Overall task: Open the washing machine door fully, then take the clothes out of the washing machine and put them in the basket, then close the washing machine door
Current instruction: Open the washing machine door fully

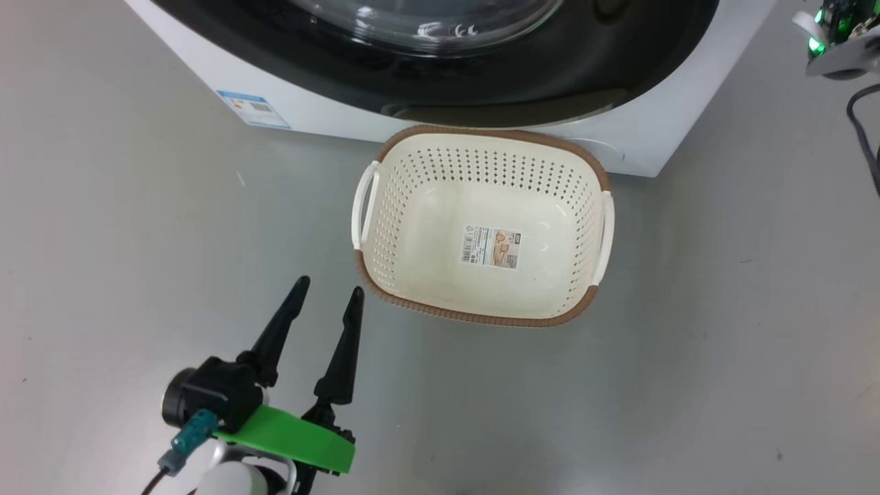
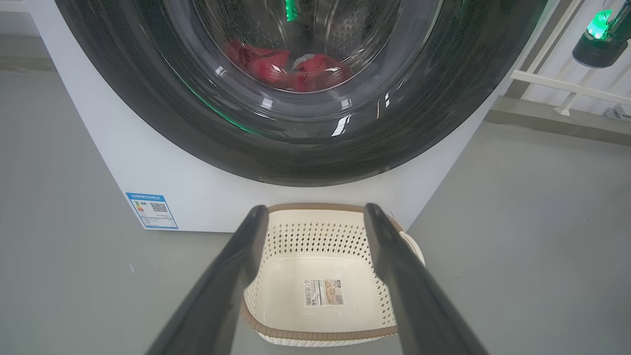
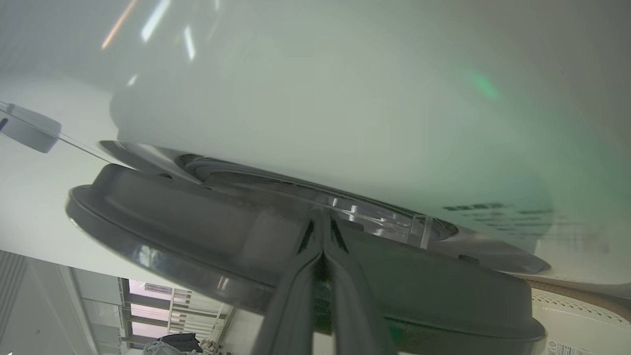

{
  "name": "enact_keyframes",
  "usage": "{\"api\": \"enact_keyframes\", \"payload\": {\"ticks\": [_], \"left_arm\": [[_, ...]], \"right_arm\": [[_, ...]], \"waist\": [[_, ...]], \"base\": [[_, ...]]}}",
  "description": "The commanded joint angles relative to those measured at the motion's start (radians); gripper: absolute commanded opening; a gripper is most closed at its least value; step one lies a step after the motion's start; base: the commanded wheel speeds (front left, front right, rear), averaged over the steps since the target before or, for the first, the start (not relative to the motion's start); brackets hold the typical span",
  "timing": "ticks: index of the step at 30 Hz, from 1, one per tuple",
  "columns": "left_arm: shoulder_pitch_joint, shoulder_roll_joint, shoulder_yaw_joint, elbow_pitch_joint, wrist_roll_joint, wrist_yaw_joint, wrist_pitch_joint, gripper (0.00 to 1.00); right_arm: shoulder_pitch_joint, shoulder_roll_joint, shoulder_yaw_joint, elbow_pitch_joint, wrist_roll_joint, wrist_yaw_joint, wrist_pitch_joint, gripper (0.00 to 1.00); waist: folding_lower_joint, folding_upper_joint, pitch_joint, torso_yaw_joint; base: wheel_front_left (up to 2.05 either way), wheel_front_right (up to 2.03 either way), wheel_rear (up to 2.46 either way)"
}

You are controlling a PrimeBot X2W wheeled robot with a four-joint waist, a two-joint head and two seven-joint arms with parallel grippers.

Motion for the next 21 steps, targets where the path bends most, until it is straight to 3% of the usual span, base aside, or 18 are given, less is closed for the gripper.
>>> {"api": "enact_keyframes", "payload": {"ticks": [1, 11, 21], "left_arm": [[-0.019, 0.014, 0.028, -0.018, -0.009, -0.006, -0.012, 1.0], [-0.028, 0.013, 0.023, -0.019, -0.027, -0.006, -0.012, 1.0], [-0.019, 0.013, 0.022, -0.017, -0.03, -0.006, -0.012, 1.0]], "right_arm": [[-0.029, 0.005, 0.002, -0.011, 0.005, 0.001, 0.011, 0.0], [-0.07, 0.018, 0.011, 0.048, 0.028, 0.001, 0.096, 0.0], [-0.012, 0.033, 0.032, 0.021, 0.026, 0.001, 0.15, 0.0]], "waist": [[0.0, 0.0, 0.01, 0.008], [0.0, 0.0, 0.018, 0.019], [0.0, 0.0, -0.015, 0.008]], "base": [[0.0, 0.0, 0.0], [0.0, 0.0, 0.0], [0.0, 0.0, 0.0]]}}
